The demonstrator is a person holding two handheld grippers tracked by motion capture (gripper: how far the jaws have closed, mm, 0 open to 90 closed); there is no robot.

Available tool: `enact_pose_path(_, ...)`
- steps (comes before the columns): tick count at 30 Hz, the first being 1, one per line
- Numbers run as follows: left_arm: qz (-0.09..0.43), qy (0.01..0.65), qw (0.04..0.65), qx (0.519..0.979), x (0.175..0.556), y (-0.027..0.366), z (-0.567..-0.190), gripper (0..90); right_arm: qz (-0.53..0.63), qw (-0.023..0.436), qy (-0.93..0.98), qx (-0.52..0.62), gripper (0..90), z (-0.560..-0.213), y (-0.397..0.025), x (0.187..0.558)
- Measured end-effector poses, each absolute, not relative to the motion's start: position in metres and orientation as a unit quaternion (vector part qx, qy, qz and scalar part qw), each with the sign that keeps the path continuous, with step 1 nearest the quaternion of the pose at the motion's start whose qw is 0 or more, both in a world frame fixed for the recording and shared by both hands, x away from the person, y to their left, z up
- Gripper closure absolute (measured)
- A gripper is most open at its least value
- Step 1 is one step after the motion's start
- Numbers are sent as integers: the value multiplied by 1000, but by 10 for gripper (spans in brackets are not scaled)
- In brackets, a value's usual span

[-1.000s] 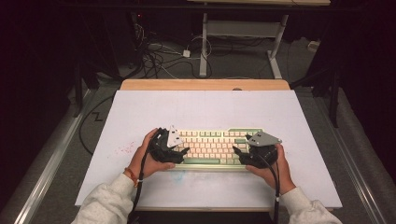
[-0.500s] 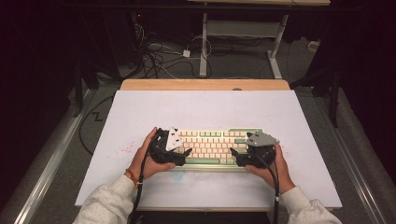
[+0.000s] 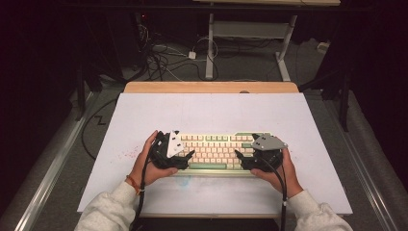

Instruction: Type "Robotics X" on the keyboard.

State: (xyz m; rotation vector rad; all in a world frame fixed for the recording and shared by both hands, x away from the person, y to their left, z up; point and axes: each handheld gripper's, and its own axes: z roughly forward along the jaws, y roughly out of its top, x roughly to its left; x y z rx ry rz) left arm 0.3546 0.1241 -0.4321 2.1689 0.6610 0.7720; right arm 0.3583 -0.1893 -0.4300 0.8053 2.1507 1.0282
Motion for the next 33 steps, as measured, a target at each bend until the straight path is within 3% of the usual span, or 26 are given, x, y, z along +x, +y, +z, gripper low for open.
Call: enact_pose_path(33, 319, 226, 369, 843, 325, 135, -425, 171, 385, 331, 815, 278, 207, -417, -187, 335)
